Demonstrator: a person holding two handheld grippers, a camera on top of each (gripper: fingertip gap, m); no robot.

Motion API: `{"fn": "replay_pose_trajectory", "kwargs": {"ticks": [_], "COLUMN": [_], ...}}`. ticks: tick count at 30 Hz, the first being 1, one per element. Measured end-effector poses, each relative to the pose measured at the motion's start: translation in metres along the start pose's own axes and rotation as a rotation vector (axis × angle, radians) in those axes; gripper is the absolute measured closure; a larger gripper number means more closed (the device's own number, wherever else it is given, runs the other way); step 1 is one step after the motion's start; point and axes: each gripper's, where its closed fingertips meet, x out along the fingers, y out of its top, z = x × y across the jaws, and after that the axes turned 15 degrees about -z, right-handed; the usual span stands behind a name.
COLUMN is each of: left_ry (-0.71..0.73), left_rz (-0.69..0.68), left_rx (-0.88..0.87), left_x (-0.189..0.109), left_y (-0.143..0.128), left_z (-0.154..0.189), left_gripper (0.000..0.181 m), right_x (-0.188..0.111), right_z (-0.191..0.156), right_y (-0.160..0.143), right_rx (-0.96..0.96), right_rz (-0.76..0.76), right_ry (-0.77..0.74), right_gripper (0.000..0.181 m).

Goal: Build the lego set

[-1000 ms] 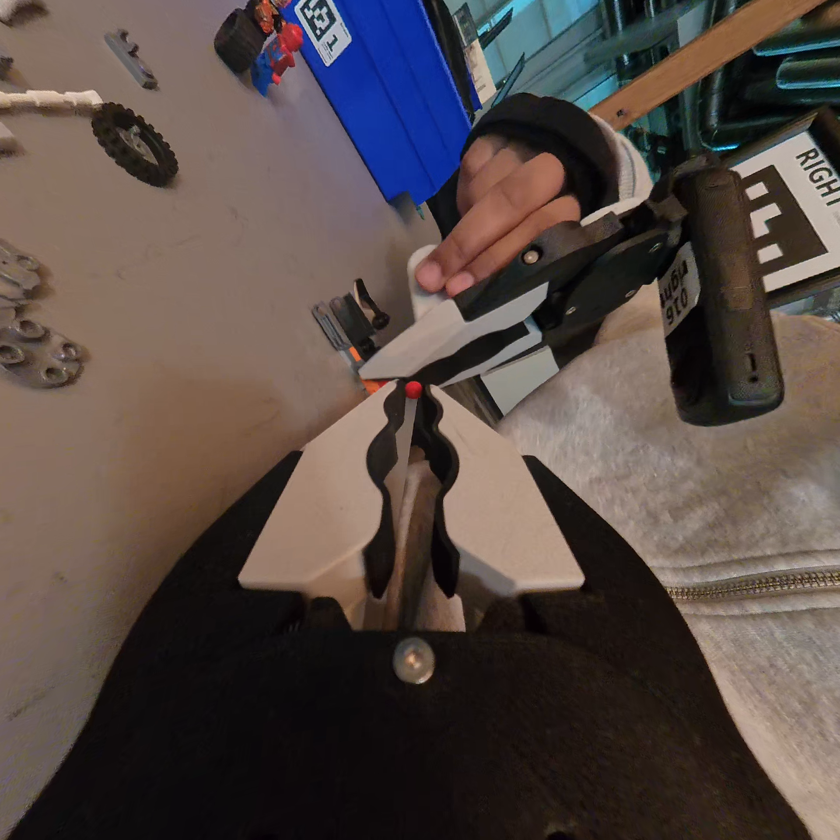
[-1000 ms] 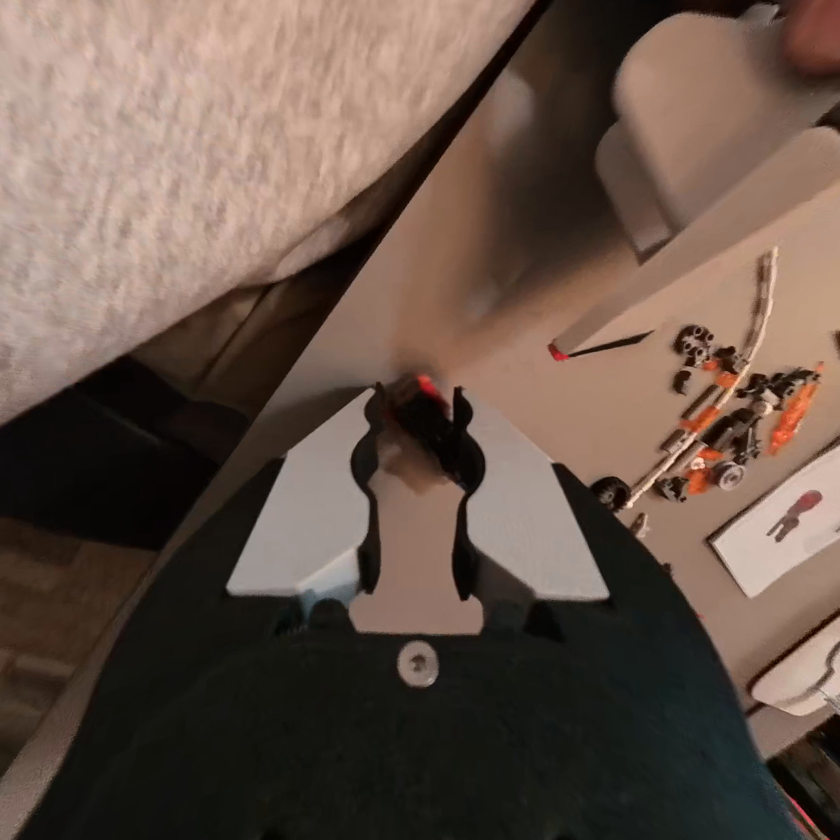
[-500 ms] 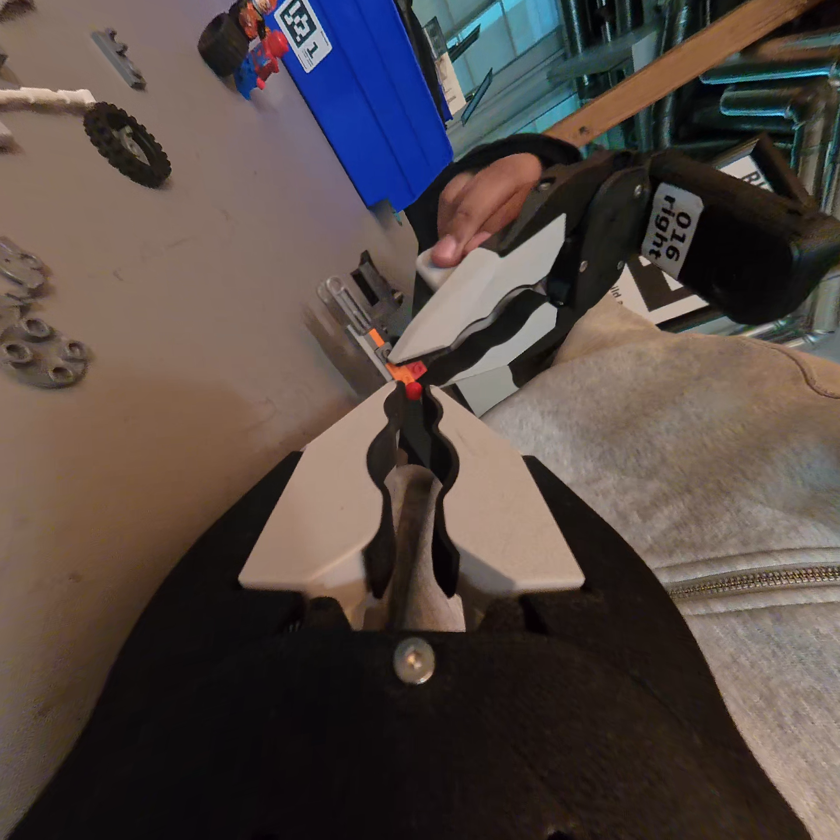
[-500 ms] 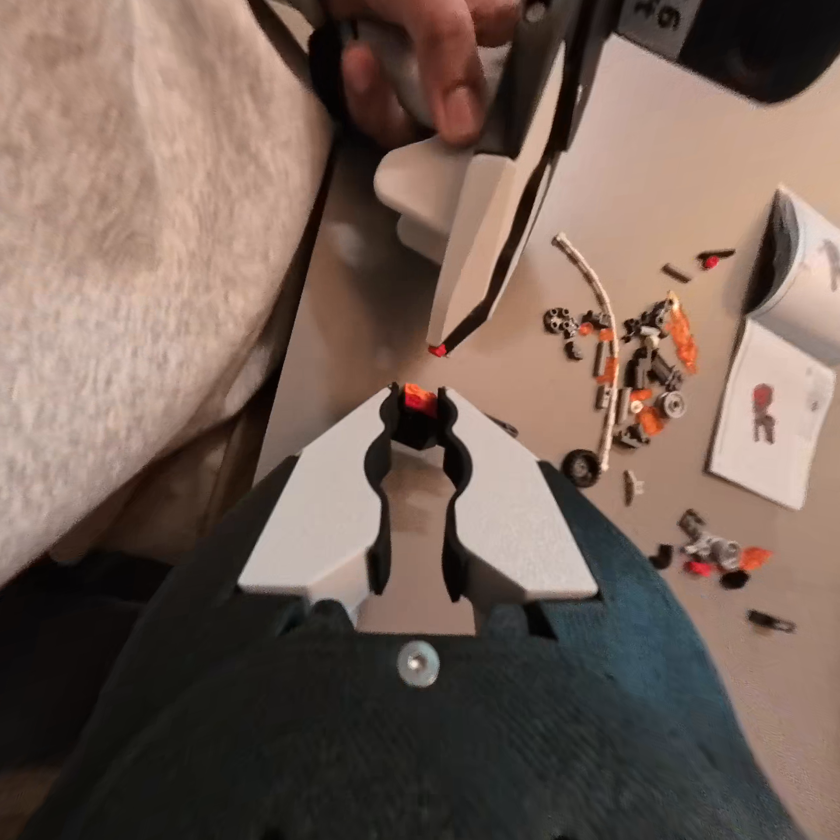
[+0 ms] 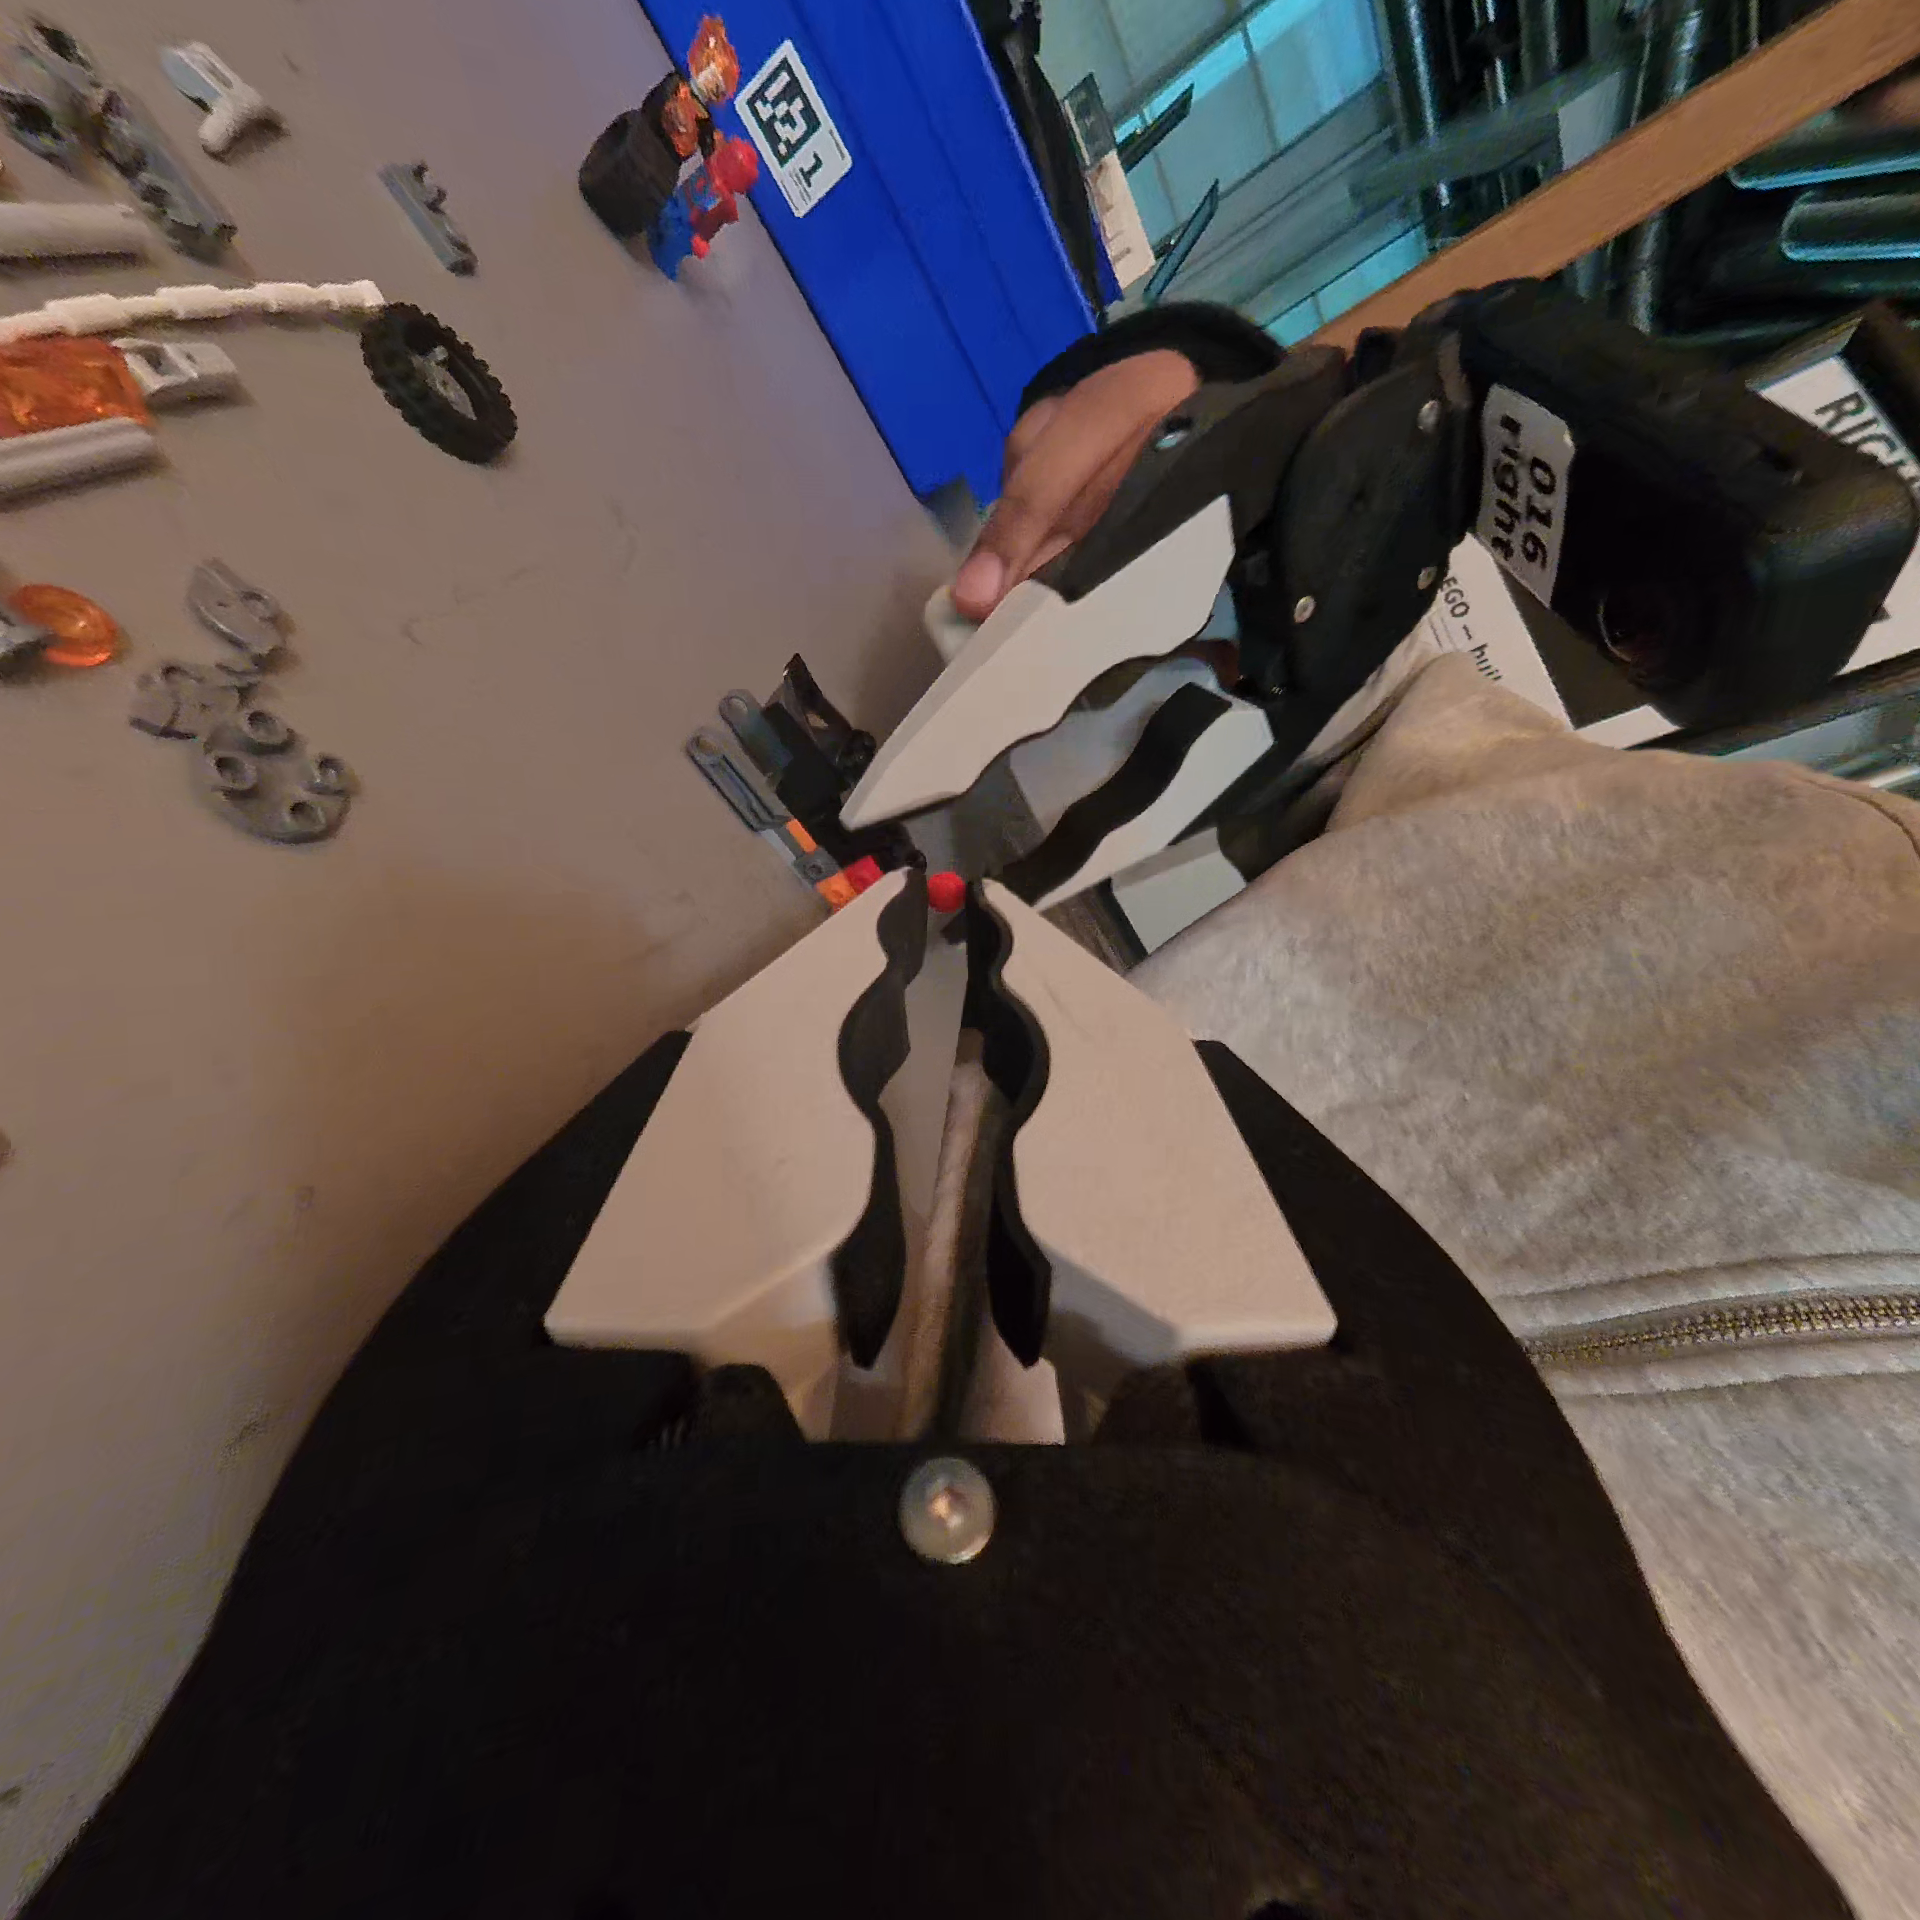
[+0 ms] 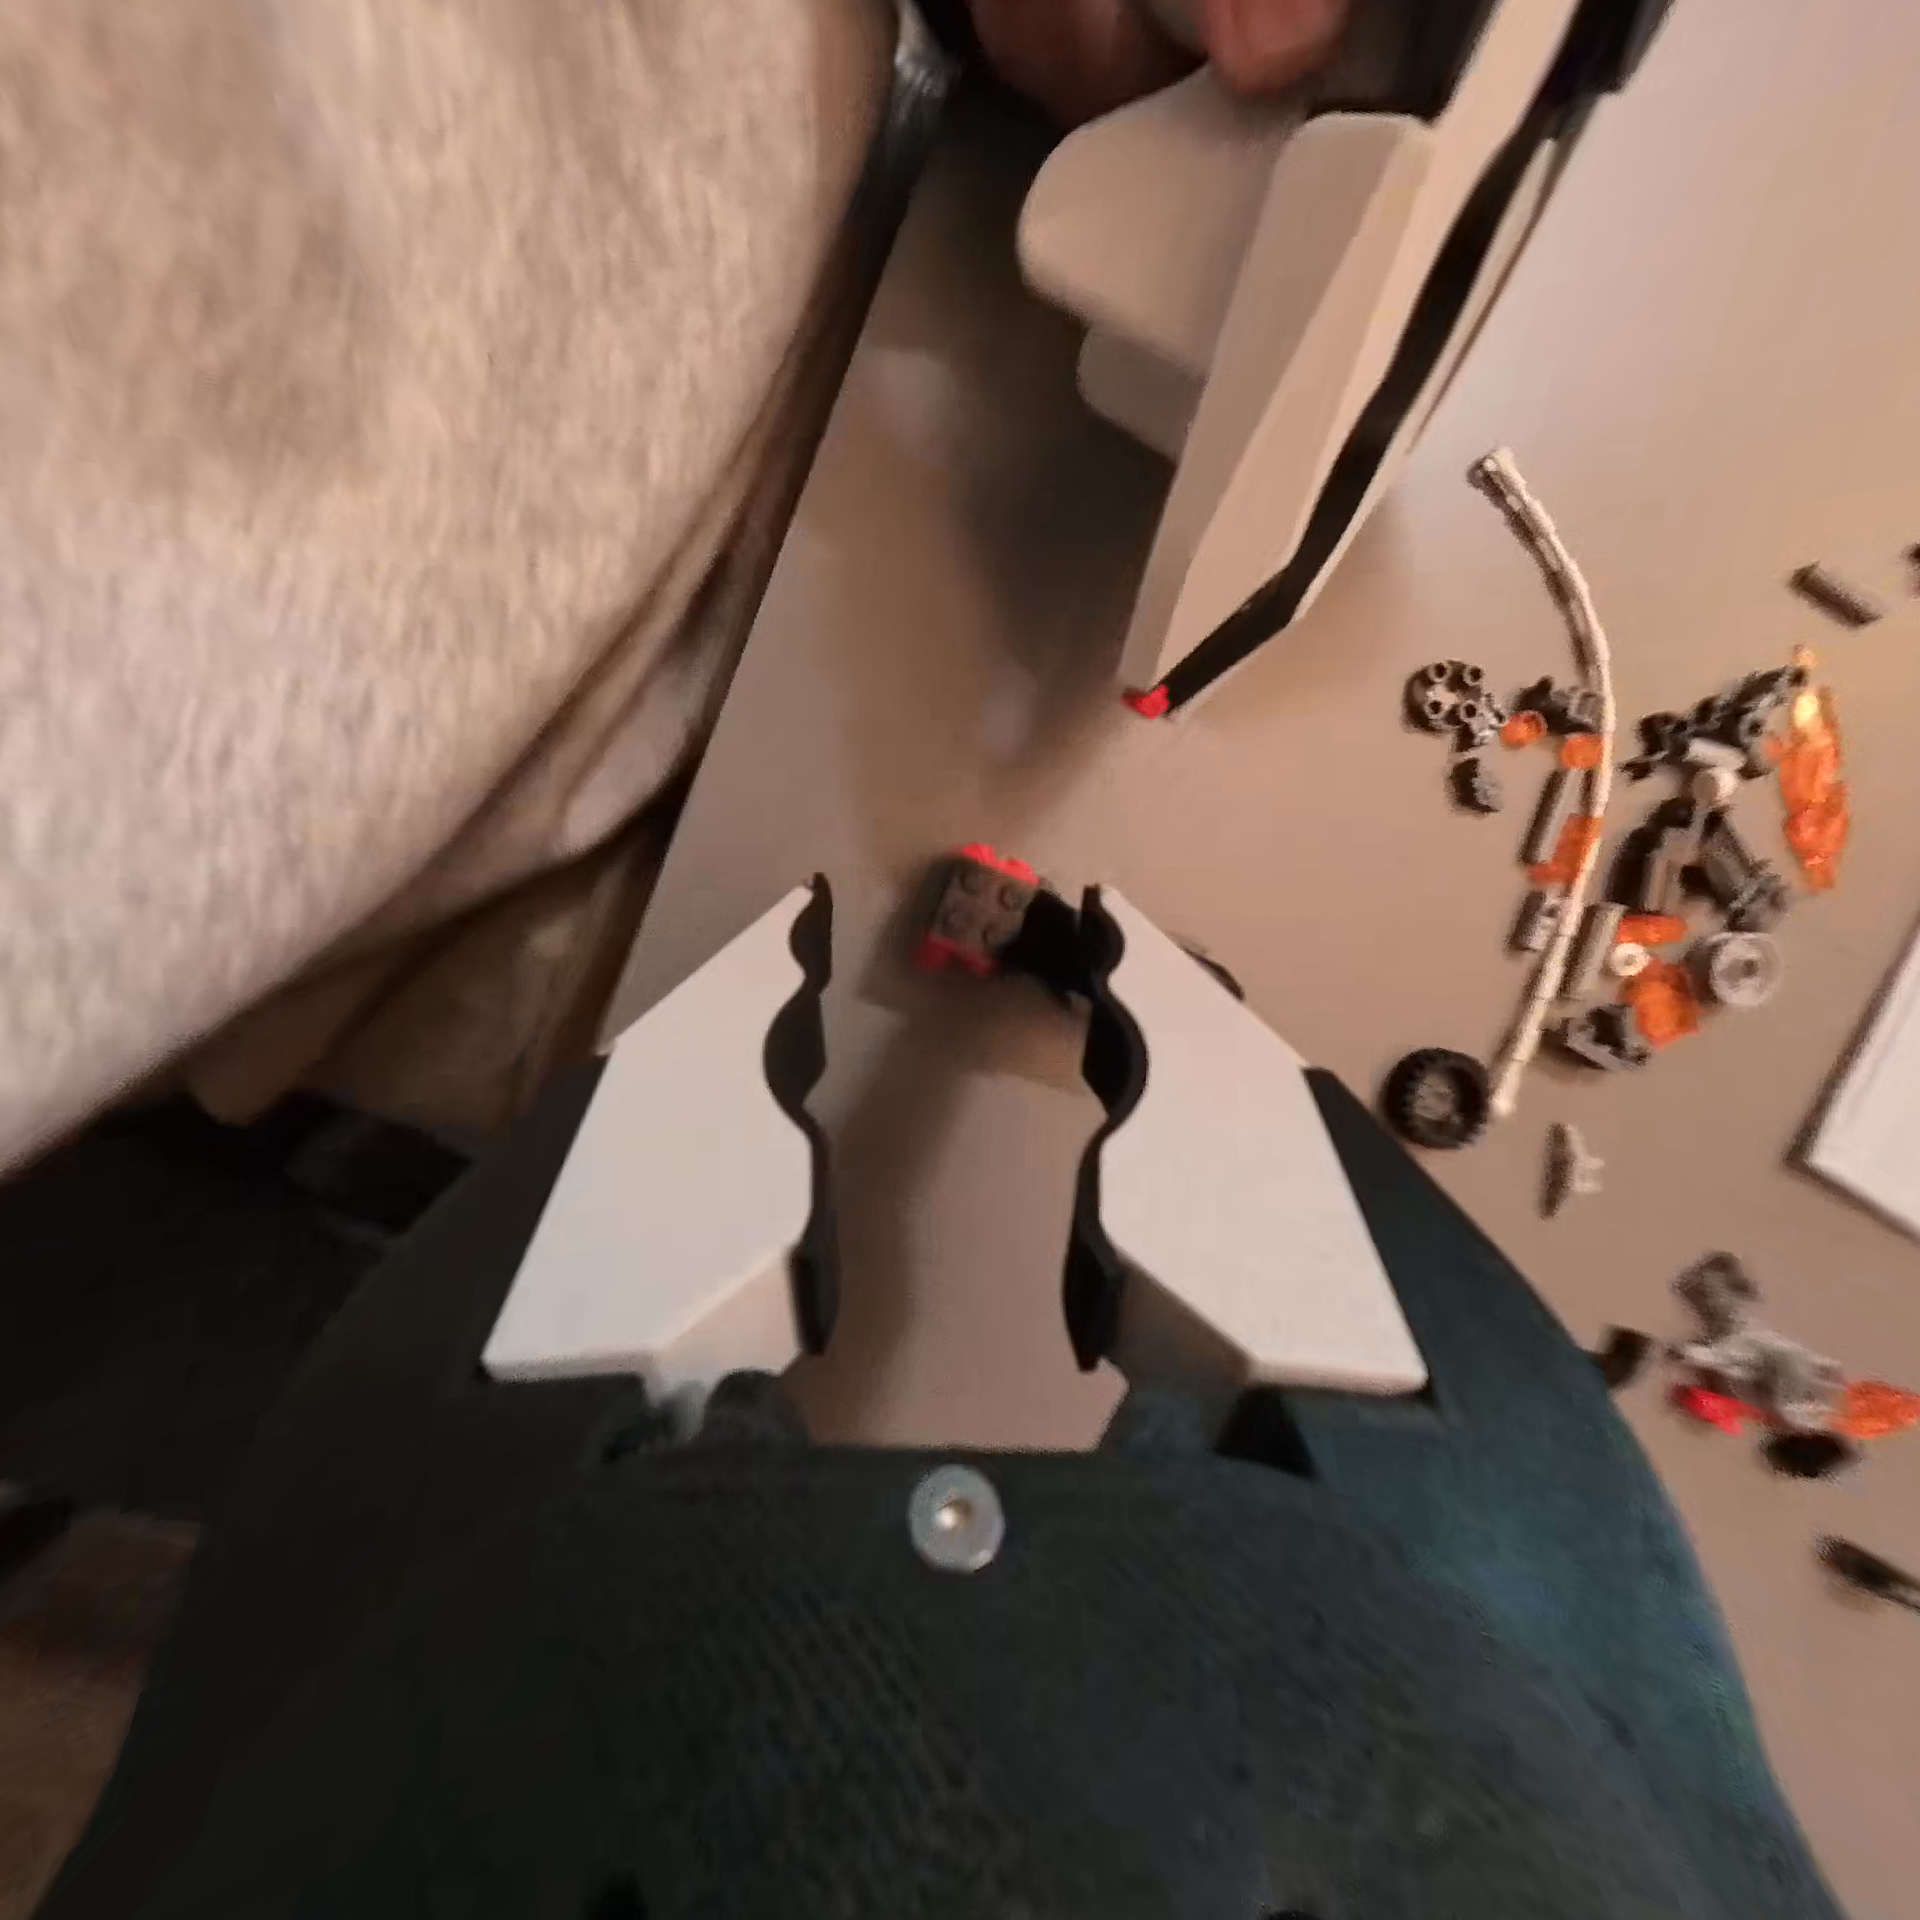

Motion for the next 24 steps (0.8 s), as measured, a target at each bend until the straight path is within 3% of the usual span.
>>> {"fn": "replay_pose_trajectory", "kwargs": {"ticks": [1,5,10,16,19,24], "left_ry": [0.001,-0.019,-0.044,-0.065,-0.087,-0.103], "left_rz": [-0.001,0.005,0.022,0.039,0.052,0.057], "left_rx": [-0.001,0.0,0.011,0.021,0.028,0.044], "left_x": [0.0,-0.001,-0.004,-0.012,-0.014,-0.016], "left_y": [-0.001,0.001,0.001,0.001,0.002,0.001], "left_z": [-0.001,-0.001,0.002,0.004,0.007,0.011], "left_gripper": [0.177,0.177,0.177,0.177,0.177,0.178], "right_x": [-0.002,-0.003,0.003,0.003,-0.001,-0.002], "right_z": [0.002,0.008,0.018,0.028,0.025,0.021], "right_y": [-0.005,-0.021,-0.013,-0.003,0.0,0.001], "right_rx": [-0.057,-0.155,-0.152,0.129,0.179,0.059], "right_rz": [-0.034,-0.179,-0.174,-0.194,-0.169,-0.148], "right_ry": [-0.028,-0.033,-0.063,-0.011,0.042,0.037], "right_gripper": [0.134,0.139,0.155,0.165,0.157,0.138]}}
